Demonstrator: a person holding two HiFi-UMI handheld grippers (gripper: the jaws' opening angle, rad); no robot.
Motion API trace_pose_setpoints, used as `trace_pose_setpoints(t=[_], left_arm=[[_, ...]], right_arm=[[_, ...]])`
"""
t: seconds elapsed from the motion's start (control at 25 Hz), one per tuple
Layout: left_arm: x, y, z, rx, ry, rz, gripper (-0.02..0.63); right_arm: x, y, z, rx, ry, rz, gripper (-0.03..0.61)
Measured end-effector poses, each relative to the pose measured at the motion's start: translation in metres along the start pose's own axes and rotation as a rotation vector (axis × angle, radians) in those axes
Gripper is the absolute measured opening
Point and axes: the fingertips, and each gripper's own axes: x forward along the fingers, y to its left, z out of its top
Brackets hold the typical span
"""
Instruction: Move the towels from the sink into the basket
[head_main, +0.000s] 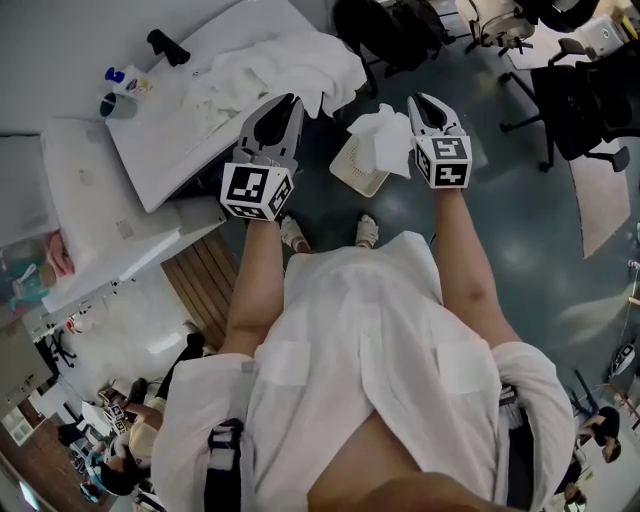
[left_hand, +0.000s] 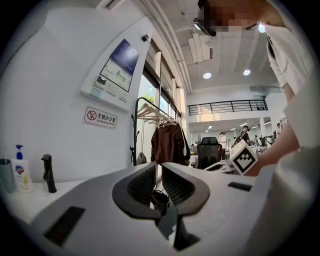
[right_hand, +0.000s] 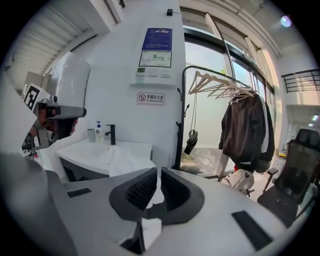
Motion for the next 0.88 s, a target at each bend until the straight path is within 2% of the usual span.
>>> trace_pose_setpoints(t=[0.2, 0.52, 0.88], left_arm=[[0.003, 0.000, 0.003, -0.006, -0.010, 0.000, 0.031], [0.001, 0.003, 0.007, -0.016, -0.027, 0.015, 0.031], [-0.022, 0.029, 0.013, -0.023, -0.042, 0.068, 0.031]], right_arm=[[-0.008, -0.005, 0.022, 0.000, -0.058, -0.001, 0.032], [-0.012, -0.004, 0.029, -0.011, -0.067, 0.006, 0.029], [0.003, 0.027, 0.050, -0.049, -0.079, 0.069, 0.029]])
